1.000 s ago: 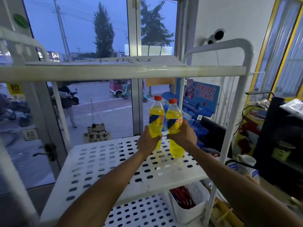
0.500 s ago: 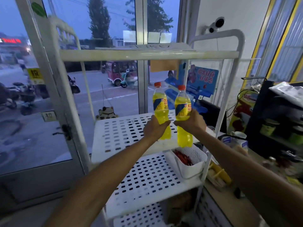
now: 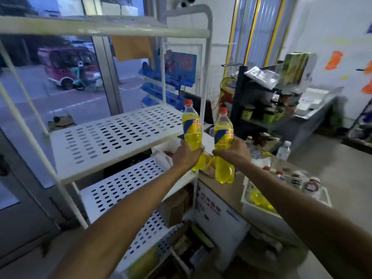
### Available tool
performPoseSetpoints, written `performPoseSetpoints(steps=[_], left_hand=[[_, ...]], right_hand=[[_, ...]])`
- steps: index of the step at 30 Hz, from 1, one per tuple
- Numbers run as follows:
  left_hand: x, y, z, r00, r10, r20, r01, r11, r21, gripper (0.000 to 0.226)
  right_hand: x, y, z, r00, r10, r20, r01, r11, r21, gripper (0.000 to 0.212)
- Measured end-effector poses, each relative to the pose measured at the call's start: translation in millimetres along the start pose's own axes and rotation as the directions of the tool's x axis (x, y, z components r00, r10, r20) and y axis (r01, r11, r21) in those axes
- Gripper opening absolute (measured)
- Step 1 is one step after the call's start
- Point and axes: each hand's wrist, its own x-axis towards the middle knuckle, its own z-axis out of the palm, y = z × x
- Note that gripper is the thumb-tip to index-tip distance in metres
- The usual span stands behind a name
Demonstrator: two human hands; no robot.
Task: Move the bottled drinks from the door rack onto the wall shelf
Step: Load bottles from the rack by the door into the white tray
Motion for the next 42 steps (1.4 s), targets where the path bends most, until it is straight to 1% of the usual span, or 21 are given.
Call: performPoseSetpoints(steps=[4,8,11,13,15,18,22,24,26,28,30,32,34,36,38,40,42], left_hand=[[-11,27,43,0.991,0.014,0.136,-0.013,1.000,-0.005,0.083],[-17,56,84,0.972,0.043,0.233,-0.034,0.999,-0.040,0.081],[-23,84,117,0.948,0.073,0.309,-0.059,0.997,-0.054,0.074],[-28,105,143,0.931,0.112,0.347,-0.092,0.993,-0.073,0.065],[-28,124,169,0.917,0.117,0.382,-0.102,0.993,-0.061,0.070],[-30,155,215,0.902,0.100,0.419,-0.102,0.995,-0.017,0.078],[-34,181,269,0.854,0.064,0.516,-0.119,0.990,0.075,0.058],[-35,187,290,0.828,0.032,0.559,-0.127,0.983,0.131,0.051],[-36,192,305,0.799,0.021,0.600,-0.163,0.969,0.184,0.045],[-37,194,320,0.781,0.019,0.624,-0.215,0.947,0.239,0.041],[-35,193,338,0.777,0.022,0.629,-0.271,0.914,0.303,0.037],[-35,191,354,0.774,0.008,0.634,-0.296,0.889,0.350,0.034],[-36,190,369,0.770,-0.015,0.638,-0.301,0.873,0.384,0.031],[-34,190,382,0.757,-0.036,0.652,-0.334,0.837,0.433,0.033],[-35,191,393,0.740,-0.037,0.672,-0.400,0.778,0.484,0.041],[-37,193,398,0.721,-0.017,0.692,-0.490,0.694,0.528,0.051],[-38,193,401,0.696,0.013,0.718,-0.574,0.610,0.546,0.054]], right_hand=[[-11,48,-48,0.994,0.107,-0.028,-0.107,0.994,0.011,0.041],[-17,97,-94,0.977,0.196,-0.080,-0.195,0.981,0.018,0.034],[-19,137,-122,0.955,0.274,-0.117,-0.272,0.962,0.026,0.038],[-19,165,-139,0.936,0.324,-0.134,-0.323,0.946,0.033,0.042],[-16,191,-155,0.916,0.372,-0.148,-0.373,0.928,0.021,0.044],[-8,237,-181,0.897,0.410,-0.167,-0.414,0.910,0.010,0.042],[1,290,-208,0.866,0.468,-0.178,-0.482,0.875,-0.044,0.049],[7,309,-215,0.845,0.511,-0.160,-0.526,0.848,-0.066,0.053],[12,324,-218,0.830,0.539,-0.145,-0.552,0.831,-0.070,0.056],[18,337,-214,0.815,0.565,-0.125,-0.574,0.817,-0.055,0.058],[25,347,-209,0.803,0.586,-0.104,-0.593,0.804,-0.047,0.059],[34,356,-201,0.793,0.603,-0.086,-0.608,0.792,-0.047,0.059],[43,361,-193,0.786,0.615,-0.063,-0.618,0.784,-0.054,0.055],[53,365,-185,0.777,0.627,-0.051,-0.629,0.775,-0.060,0.046],[63,368,-176,0.769,0.638,-0.041,-0.639,0.766,-0.077,0.046],[73,368,-169,0.771,0.636,-0.034,-0.636,0.767,-0.084,0.049],[83,368,-160,0.782,0.623,-0.022,-0.623,0.778,-0.082,0.050]])
